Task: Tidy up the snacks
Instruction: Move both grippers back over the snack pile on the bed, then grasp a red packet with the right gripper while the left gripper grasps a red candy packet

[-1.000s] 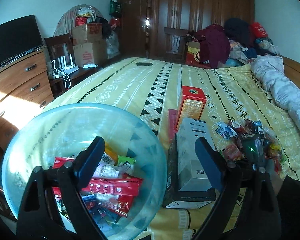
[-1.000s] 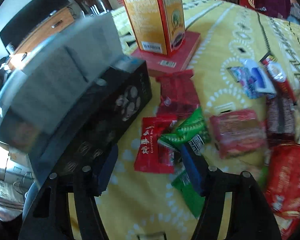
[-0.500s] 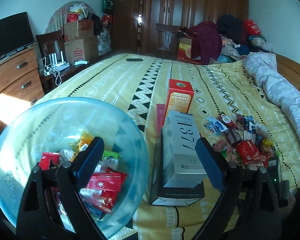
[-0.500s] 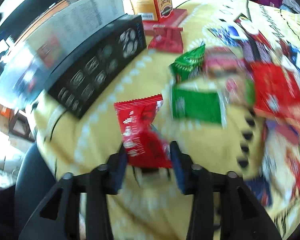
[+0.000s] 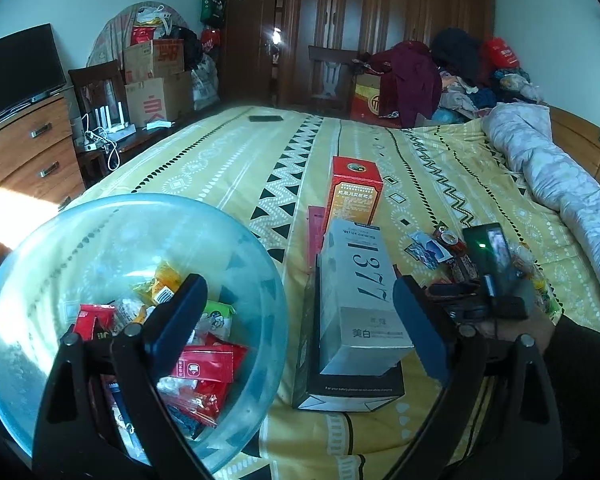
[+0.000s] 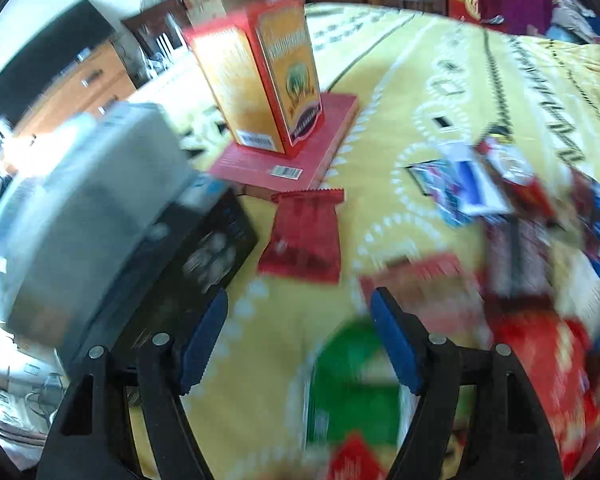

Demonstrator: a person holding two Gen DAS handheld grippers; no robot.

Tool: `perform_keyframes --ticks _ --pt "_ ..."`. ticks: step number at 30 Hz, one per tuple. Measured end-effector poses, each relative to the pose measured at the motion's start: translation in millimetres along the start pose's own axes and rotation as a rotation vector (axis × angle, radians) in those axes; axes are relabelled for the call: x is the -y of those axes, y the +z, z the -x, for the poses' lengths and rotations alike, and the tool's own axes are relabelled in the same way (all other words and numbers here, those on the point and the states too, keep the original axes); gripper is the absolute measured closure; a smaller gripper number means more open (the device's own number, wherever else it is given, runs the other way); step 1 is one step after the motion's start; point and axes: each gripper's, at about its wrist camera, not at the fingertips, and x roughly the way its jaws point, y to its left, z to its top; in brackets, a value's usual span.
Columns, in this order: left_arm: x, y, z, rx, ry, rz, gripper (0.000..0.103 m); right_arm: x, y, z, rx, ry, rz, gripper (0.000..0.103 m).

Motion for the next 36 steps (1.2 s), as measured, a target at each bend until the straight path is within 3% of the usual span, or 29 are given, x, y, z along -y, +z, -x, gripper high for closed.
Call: perform_keyframes --ticks 4,8,9,15,19,24,26,28,31,36 --pt "6 -1 -1 -0.006 -0.008 -0.015 0.008 2 21 -40 -0.048 -0.003 -0.013 0.028" --pt "16 -2 -5 -0.020 -0.020 -0.034 0.008 10 19 -58 -0.070 0.007 -0.054 0.039" --pt "18 -3 -4 -0.019 -0.022 -0.041 0.008 11 17 -57 -0.063 -0.001 -0.059 0.045" --pt "41 -3 10 -0.006 -0.086 -0.092 0.008 15 11 6 0.089 0.022 -0.076 0.046" --pt "78 -18 12 -0.057 -0.237 -0.179 0.008 31 -25 91 0.229 0.004 -0.097 0.046" --pt "121 -54 -25 -0.235 -0.406 -0.185 0.008 64 -97 159 0.268 -0.073 -0.179 0.045" --pt "139 -72 -52 -0.301 -0.432 -0.204 0.009 76 -127 172 0.251 -0.090 -0.225 0.045" --pt "154 -83 -73 -0.321 -0.428 -0.244 0.009 84 -150 178 0.231 -0.093 -0.257 0.045" --pt "175 -93 -102 -0.345 -0.483 -0.296 0.009 97 -177 182 0.206 -0.093 -0.295 0.045" --pt "192 -111 -133 -0.386 -0.480 -0.339 0.012 111 -199 184 0.197 -0.076 -0.322 0.045"
